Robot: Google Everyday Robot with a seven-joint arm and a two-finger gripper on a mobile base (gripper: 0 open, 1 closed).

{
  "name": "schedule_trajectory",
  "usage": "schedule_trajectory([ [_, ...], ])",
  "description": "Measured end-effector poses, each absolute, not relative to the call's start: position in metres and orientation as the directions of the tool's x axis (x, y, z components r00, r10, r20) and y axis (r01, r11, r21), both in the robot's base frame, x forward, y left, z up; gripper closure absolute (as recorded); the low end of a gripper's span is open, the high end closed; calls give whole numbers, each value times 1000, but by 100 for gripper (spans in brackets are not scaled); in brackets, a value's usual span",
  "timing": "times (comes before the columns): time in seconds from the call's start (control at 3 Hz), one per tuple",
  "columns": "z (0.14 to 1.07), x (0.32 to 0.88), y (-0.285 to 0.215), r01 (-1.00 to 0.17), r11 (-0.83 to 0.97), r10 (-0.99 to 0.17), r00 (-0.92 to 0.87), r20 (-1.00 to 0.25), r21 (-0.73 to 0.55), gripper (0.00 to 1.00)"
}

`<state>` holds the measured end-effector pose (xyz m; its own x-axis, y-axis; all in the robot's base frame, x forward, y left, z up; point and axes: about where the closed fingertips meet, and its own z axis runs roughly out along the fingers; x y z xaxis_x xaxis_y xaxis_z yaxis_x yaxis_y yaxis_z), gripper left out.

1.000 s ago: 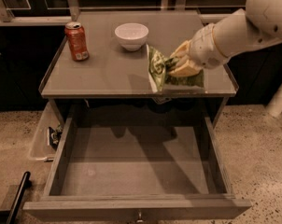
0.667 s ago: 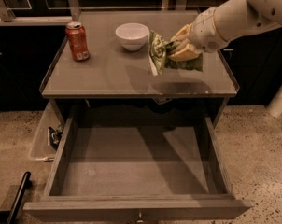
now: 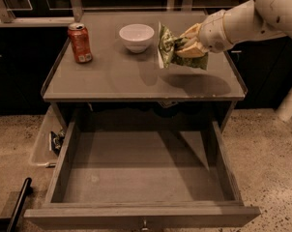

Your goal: Pick green jalapeno chip bag from top drawer and place on counter

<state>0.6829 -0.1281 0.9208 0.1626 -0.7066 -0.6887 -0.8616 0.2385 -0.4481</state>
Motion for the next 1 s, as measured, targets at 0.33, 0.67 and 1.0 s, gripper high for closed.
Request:
schedule_trajectory([
  [0.33, 906, 692, -139, -862, 287, -691, 116, -714, -417, 100],
  [0.67, 889, 696, -149, -872, 319, -687, 57, -724, -372, 100],
  [1.0, 875, 699, -155, -879, 336, -690, 15, -723, -339, 100],
])
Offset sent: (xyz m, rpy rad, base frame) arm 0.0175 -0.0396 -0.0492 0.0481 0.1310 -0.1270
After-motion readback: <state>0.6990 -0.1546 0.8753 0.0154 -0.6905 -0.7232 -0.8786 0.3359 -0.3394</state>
